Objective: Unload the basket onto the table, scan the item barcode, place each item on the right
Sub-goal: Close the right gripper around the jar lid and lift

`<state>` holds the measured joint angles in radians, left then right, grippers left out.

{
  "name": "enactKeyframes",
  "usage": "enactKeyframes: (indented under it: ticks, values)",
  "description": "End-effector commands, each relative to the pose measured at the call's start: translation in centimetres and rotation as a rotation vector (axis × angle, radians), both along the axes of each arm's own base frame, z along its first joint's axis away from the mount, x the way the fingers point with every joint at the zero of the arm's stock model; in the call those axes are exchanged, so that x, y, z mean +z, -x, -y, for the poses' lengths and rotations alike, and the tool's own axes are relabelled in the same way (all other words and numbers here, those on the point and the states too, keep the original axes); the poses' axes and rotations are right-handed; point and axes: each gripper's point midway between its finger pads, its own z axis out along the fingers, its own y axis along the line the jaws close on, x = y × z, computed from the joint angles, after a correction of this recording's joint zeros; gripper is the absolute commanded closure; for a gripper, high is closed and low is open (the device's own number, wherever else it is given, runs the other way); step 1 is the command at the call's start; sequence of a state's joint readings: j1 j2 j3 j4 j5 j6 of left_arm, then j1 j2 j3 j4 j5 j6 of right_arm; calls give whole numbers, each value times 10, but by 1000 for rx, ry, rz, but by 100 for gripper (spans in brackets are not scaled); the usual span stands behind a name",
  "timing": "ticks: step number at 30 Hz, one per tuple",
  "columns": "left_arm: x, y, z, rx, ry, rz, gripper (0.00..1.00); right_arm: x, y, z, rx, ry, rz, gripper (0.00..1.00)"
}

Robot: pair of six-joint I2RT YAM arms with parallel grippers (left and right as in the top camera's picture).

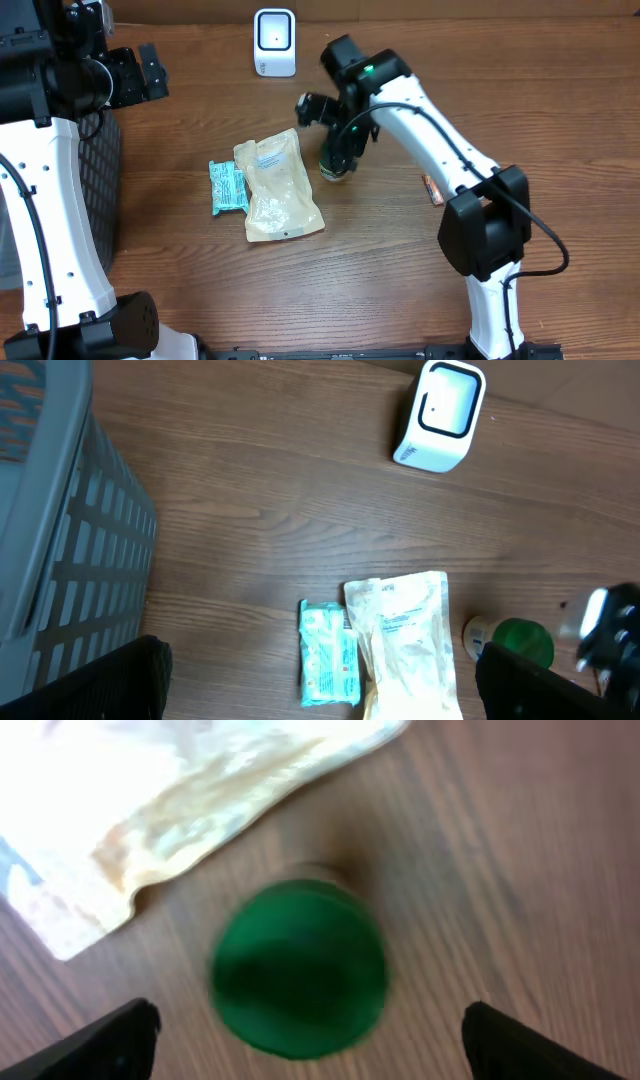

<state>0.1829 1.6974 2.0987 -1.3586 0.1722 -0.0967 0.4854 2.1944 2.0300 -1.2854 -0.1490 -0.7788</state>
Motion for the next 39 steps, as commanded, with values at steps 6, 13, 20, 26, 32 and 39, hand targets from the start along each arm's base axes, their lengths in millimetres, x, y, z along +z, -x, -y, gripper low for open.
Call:
enactKeyframes:
  ticks: [6,13,20,26,32,39]
  values:
    - [0,0,3,-26,-12,1,1,38,-29,30,-810,-162,-127,0]
    - [0,0,3,-26,-12,1,1,42,-28,29,-954,-241,-244,0]
    - [0,0,3,-26,-12,1,0,45,-38,14,-1061,-290,-231,0]
    - [0,0,3,-26,-12,1,0,37,-42,20,-1244,-204,-105,0]
    - [0,0,3,-26,-12,1,0,28,-31,8,-1238,-155,-101,0]
    - [0,0,3,-26,-12,1,0,-1,-11,10,-1344,-13,-101,0]
